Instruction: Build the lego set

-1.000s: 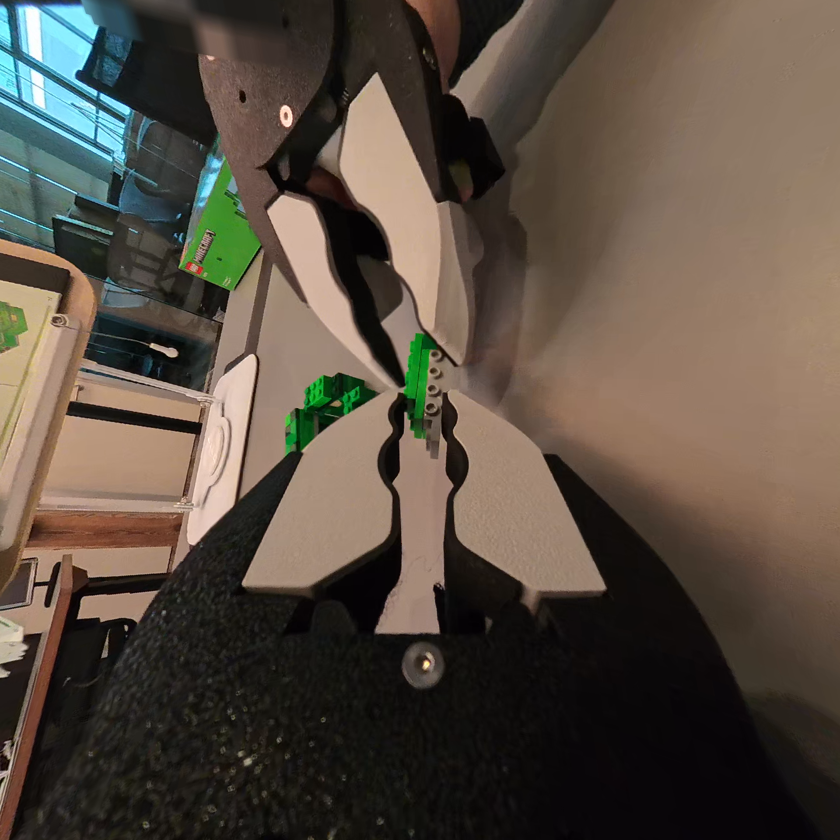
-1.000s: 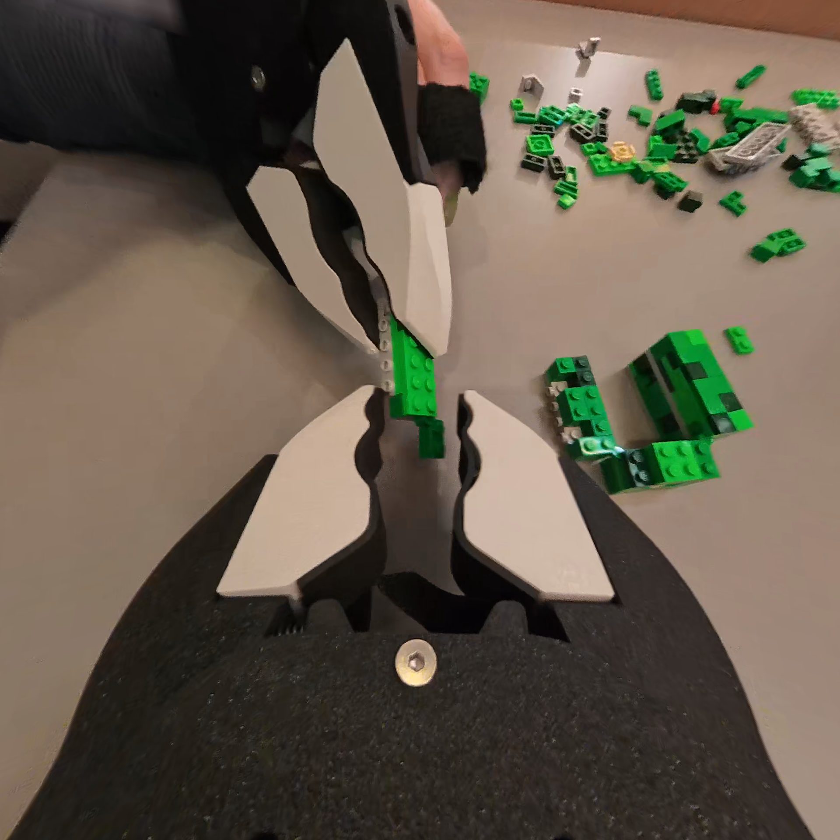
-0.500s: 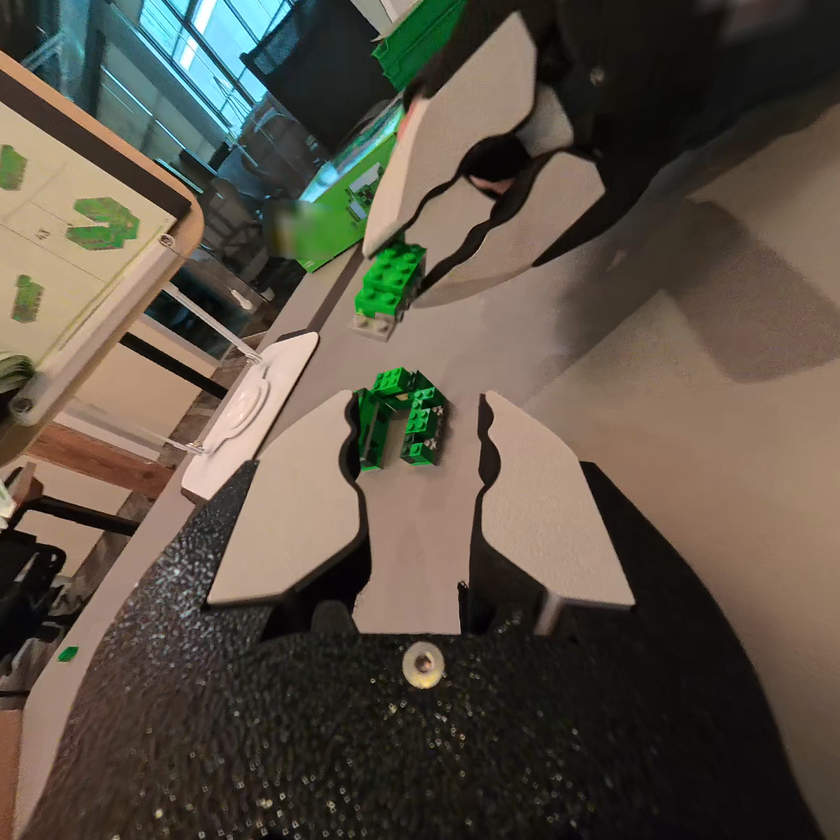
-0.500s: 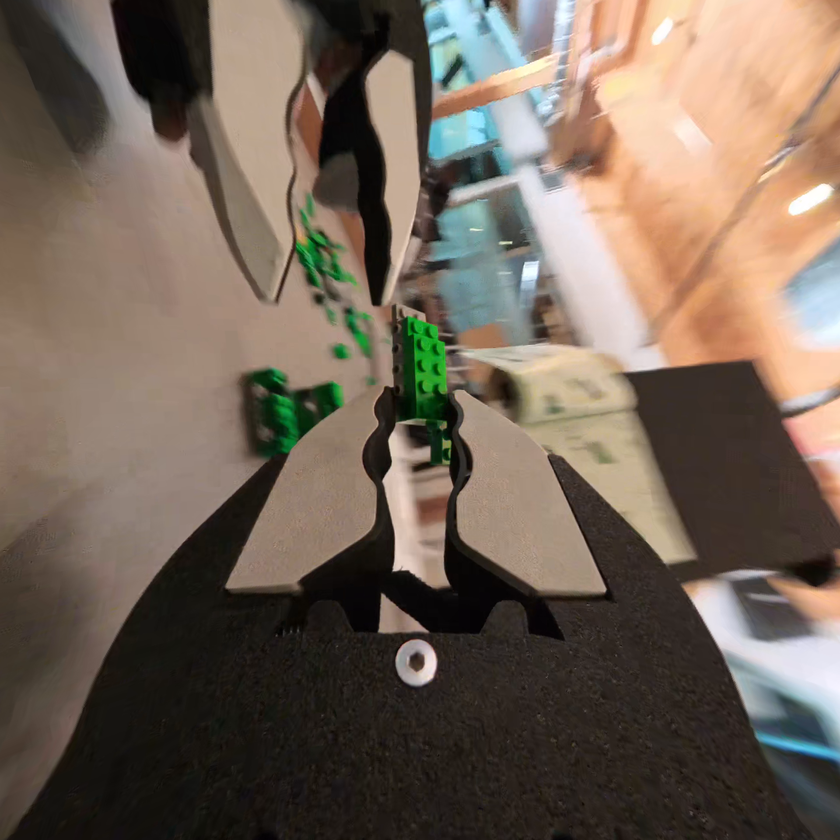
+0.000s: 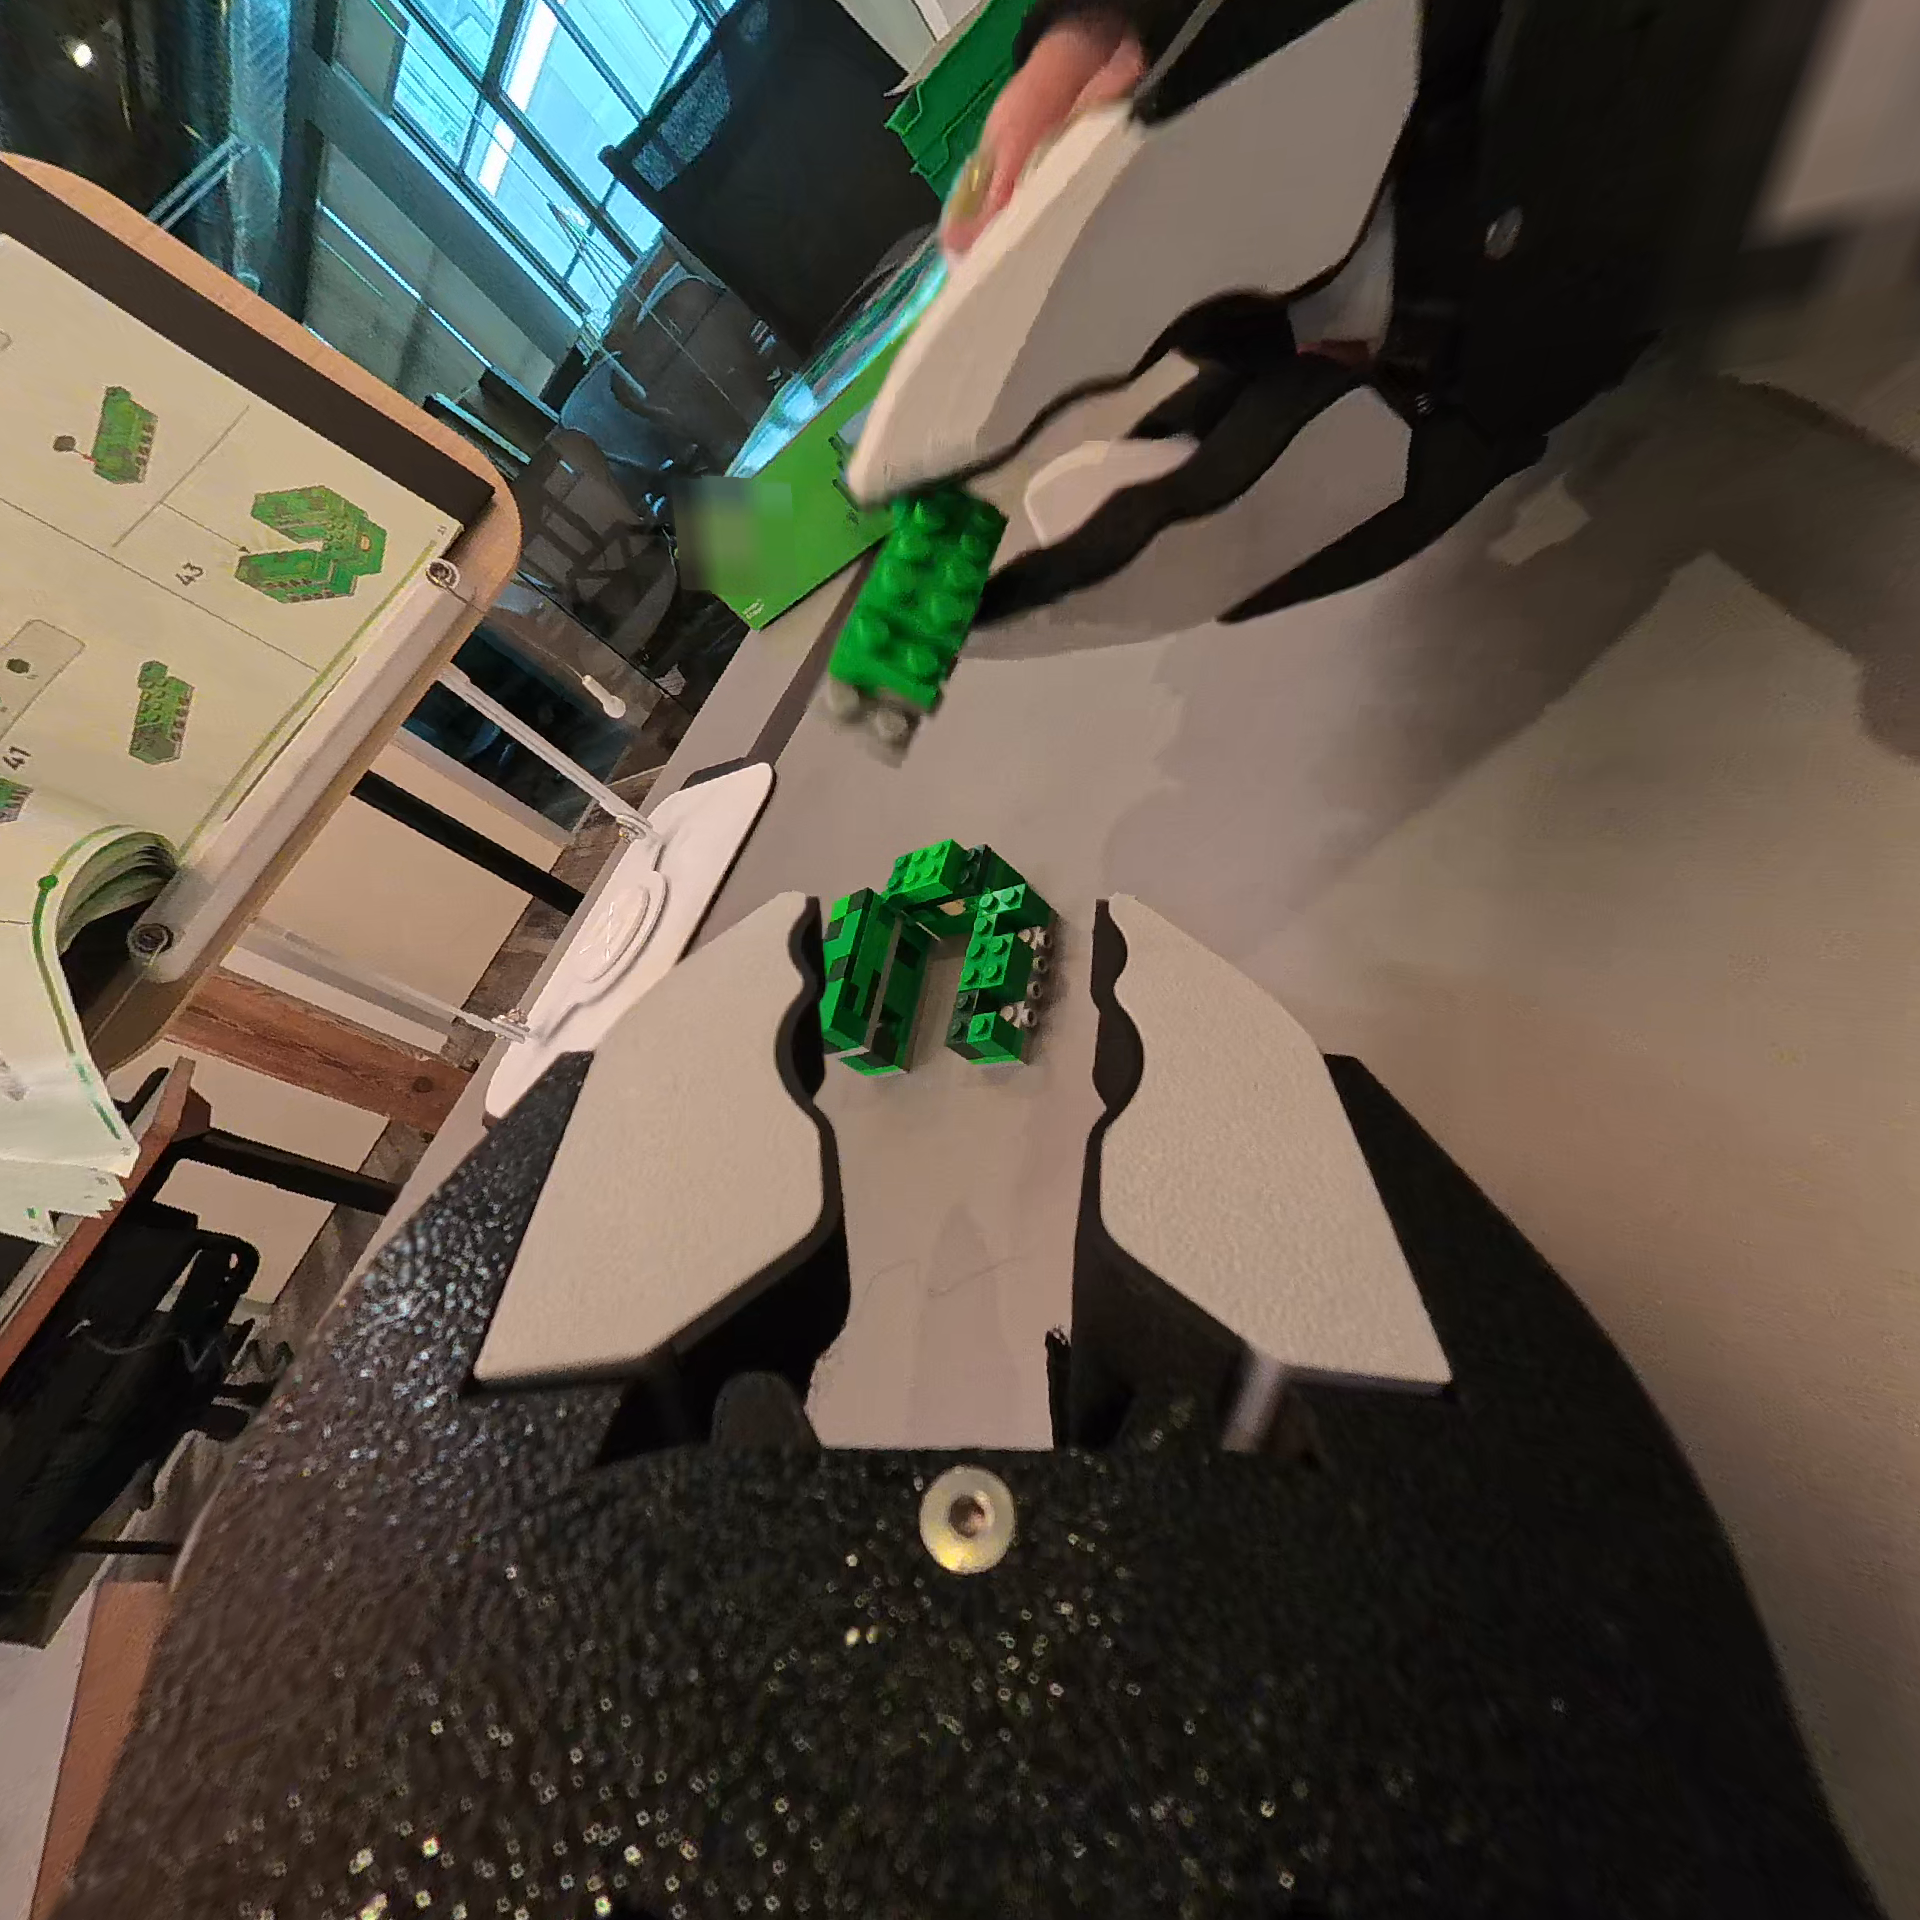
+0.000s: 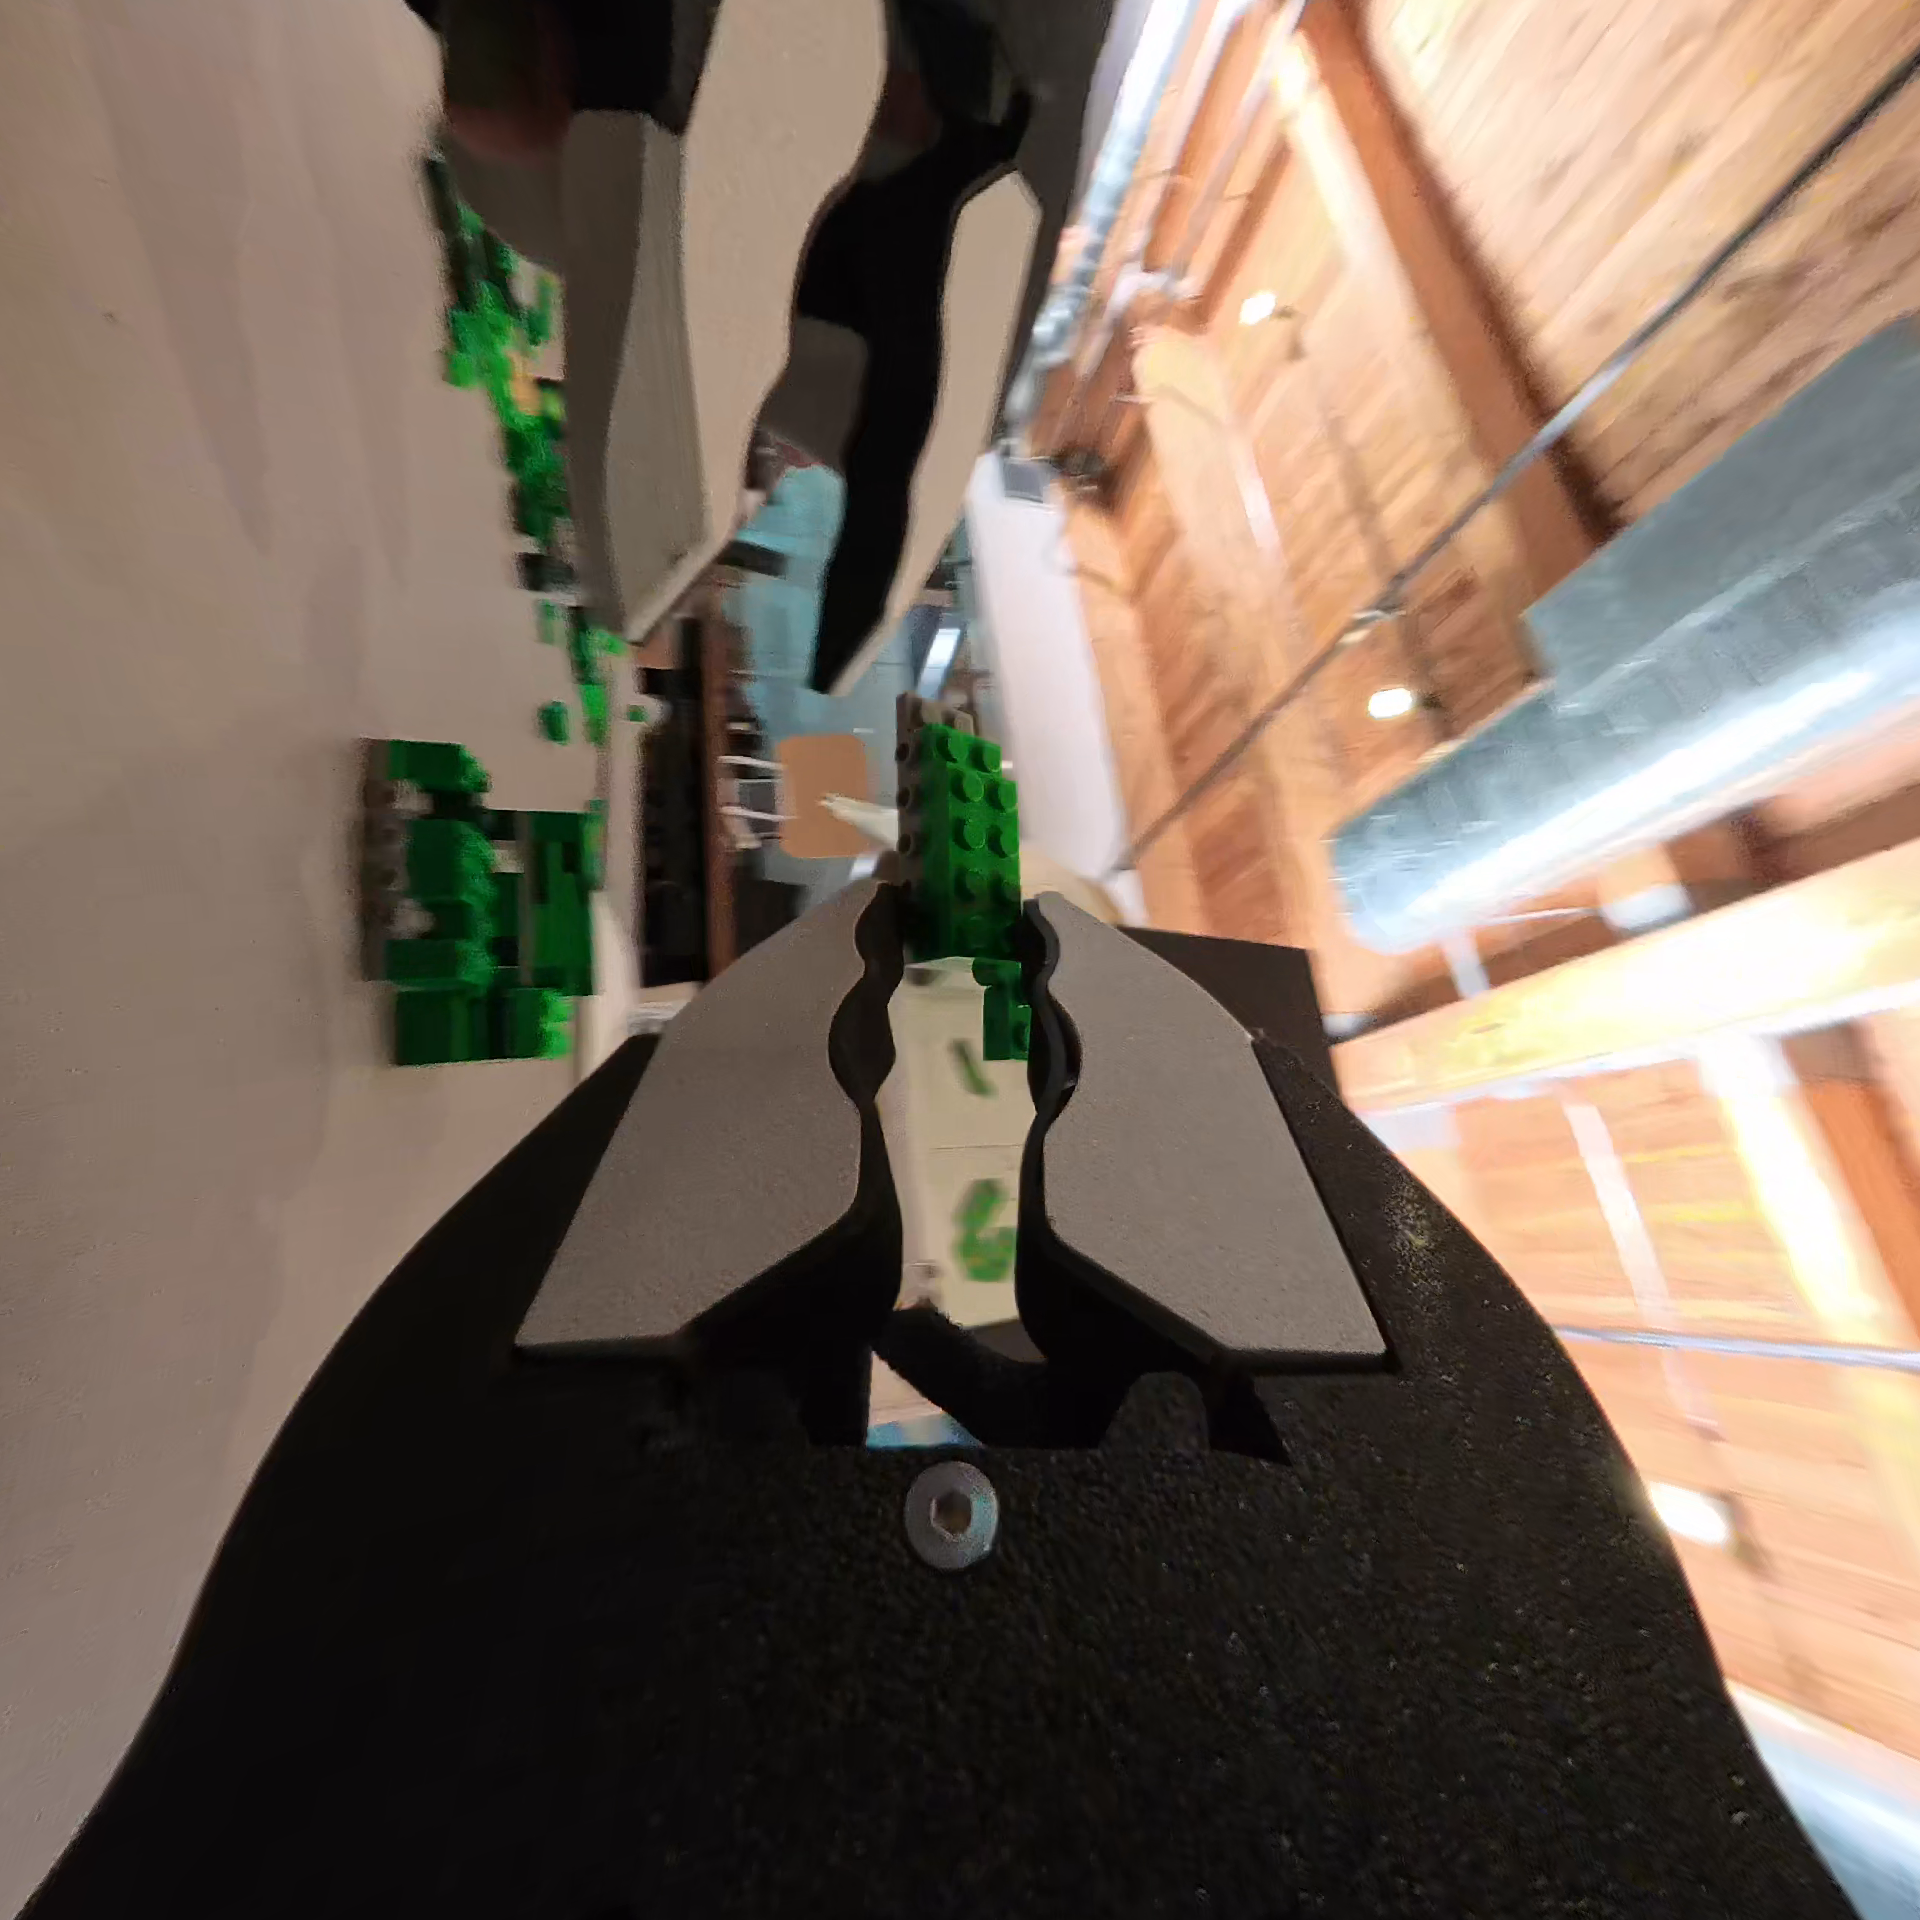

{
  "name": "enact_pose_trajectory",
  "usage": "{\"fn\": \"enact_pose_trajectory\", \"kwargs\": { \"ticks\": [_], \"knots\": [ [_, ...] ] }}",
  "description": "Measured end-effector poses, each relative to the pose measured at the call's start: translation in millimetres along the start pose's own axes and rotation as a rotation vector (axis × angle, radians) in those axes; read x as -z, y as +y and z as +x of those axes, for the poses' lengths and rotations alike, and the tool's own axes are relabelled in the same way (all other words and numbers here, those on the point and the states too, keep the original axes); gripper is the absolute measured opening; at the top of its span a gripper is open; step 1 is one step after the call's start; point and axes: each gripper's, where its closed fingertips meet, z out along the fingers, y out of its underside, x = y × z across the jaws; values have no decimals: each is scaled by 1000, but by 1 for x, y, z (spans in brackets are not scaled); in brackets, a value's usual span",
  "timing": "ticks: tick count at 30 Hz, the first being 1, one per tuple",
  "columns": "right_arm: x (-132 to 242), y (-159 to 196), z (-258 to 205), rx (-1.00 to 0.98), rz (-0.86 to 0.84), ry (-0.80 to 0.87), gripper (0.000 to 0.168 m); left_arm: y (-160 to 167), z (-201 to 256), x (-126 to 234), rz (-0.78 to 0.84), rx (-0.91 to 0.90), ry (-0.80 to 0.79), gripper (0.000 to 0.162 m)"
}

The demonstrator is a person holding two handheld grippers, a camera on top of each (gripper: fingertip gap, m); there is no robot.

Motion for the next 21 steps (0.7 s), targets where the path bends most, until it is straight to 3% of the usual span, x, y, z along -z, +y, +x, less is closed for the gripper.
{"fn": "enact_pose_trajectory", "kwargs": {
  "ticks": [2,6,11,13,16,18,21],
  "knots": [
    [-2,0,-17,-172,7,-175,21,-4,0,1,19,-11,-7,49],
    [4,-24,-31,-731,122,-599,21,-7,7,-3,34,46,42,56],
    [13,-34,-24,-1238,219,-874,21,-22,7,0,128,158,74,53],
    [19,-42,-12,-1478,355,-955,21,-34,9,5,206,221,117,44],
    [35,-52,22,-1797,727,-1044,21,-63,13,16,379,316,198,31],
    [44,-53,36,-1904,909,-1100,21,-81,14,25,466,333,215,25],
    [48,-63,35,-1869,951,-1146,21,-94,18,31,522,330,229,17]
  ]
}}
